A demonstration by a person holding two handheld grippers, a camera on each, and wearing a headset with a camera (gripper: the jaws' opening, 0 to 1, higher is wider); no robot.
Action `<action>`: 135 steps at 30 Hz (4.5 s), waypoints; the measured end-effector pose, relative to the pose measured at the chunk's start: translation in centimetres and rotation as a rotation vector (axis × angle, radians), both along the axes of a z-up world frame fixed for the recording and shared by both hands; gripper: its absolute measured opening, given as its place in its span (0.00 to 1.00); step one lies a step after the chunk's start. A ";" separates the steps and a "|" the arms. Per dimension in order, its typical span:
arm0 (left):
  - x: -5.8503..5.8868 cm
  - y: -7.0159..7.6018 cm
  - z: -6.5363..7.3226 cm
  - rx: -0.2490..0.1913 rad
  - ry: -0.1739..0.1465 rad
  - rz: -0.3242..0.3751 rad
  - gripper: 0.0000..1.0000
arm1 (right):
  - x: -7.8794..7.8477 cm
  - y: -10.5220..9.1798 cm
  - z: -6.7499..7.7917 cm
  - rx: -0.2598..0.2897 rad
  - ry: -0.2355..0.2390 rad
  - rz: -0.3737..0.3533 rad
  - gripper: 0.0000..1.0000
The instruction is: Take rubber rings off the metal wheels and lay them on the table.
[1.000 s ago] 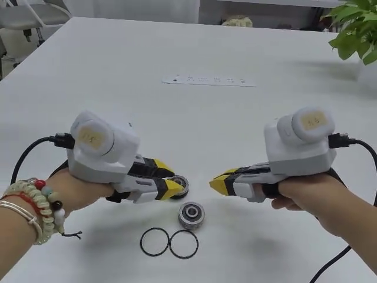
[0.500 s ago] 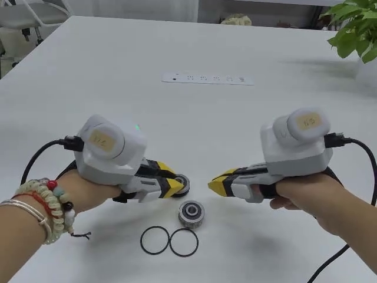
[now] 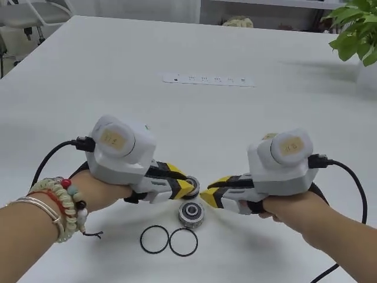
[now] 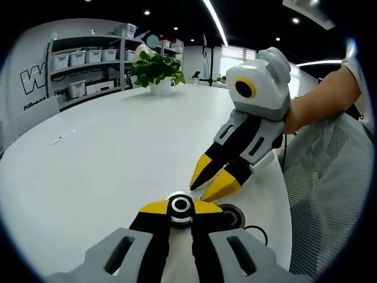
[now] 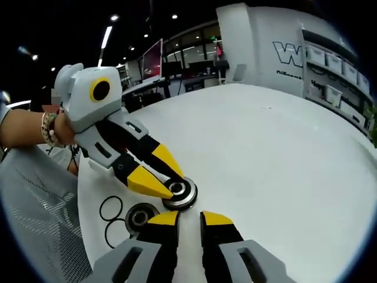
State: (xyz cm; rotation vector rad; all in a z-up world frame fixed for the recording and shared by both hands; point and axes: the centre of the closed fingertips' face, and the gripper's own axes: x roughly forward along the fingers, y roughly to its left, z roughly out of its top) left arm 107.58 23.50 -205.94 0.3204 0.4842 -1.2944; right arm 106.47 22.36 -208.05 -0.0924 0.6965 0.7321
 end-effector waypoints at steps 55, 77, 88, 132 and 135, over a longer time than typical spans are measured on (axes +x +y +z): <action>0.4 -0.1 0.0 -0.028 0.015 0.010 0.07 | 0.0 0.7 0.1 -0.026 -0.083 0.088 0.00; 0.3 0.0 -0.1 -0.018 -0.006 -0.006 0.06 | 1.2 0.0 1.6 0.117 -0.008 -0.095 0.00; 0.3 0.0 -0.1 -0.004 -0.018 -0.008 0.06 | 1.3 0.3 1.9 0.123 -0.001 -0.101 0.00; 0.6 0.9 3.7 -0.072 0.010 -0.009 0.12 | 1.9 1.0 4.6 0.194 -0.056 -0.096 0.00; 1.0 1.7 4.8 -0.087 -0.008 0.007 0.13 | 2.1 0.8 5.0 0.206 -0.064 -0.105 0.00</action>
